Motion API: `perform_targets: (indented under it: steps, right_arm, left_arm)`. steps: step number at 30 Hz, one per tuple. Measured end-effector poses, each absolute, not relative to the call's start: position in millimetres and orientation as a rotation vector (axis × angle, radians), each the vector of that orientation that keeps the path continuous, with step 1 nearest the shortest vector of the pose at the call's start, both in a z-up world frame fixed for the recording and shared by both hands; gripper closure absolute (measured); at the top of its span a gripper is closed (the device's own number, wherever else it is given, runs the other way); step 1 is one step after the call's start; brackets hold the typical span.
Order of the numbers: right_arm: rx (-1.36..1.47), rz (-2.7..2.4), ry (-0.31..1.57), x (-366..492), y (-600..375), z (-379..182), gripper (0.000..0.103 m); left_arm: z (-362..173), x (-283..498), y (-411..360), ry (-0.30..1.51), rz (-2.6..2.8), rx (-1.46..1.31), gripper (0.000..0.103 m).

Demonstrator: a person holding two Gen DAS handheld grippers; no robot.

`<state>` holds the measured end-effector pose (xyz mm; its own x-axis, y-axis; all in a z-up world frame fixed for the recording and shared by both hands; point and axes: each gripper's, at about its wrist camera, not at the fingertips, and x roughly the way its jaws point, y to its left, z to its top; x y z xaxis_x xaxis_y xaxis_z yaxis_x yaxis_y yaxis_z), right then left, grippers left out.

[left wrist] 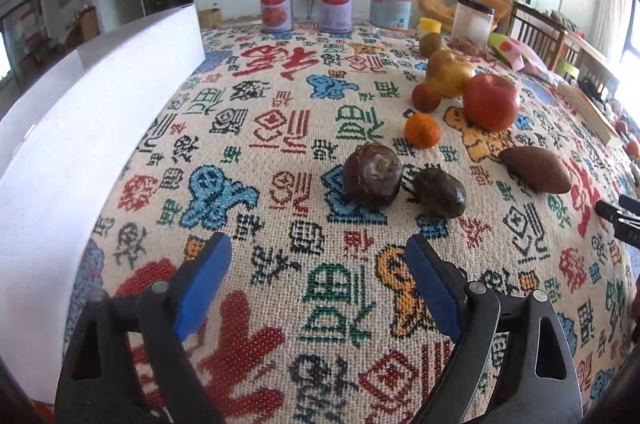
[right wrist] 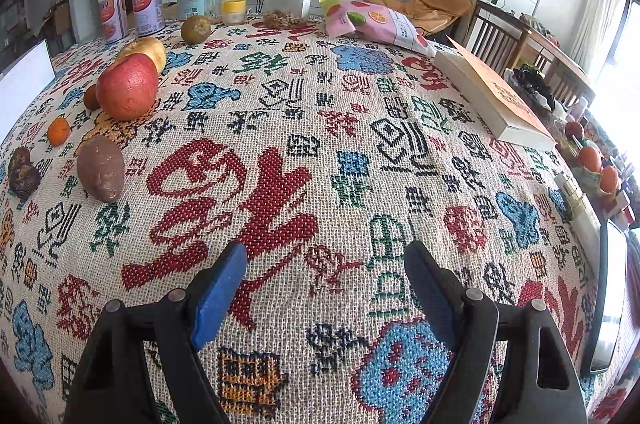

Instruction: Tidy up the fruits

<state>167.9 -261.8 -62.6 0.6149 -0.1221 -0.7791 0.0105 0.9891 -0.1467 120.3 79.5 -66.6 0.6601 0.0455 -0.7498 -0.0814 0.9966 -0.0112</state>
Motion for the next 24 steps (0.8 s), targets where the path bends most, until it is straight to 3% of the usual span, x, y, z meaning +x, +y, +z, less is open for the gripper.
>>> perform_targets:
  steps: [6,10,24]
  right_arm:
    - [-0.043,-0.097,0.943,169,-275,-71,0.001]
    - [0.014,-0.083,0.958,171,-282,-74,0.0]
    - [0.012,-0.084,0.958,171,-281,-73,0.0]
  left_arm:
    - [-83,130,85,0.911,0.102,-0.086,0.012]
    - [-86,132,81,0.927,0.112,-0.056,0.004]
    - [-87,134,82,0.932,0.117,-0.057,0.001]
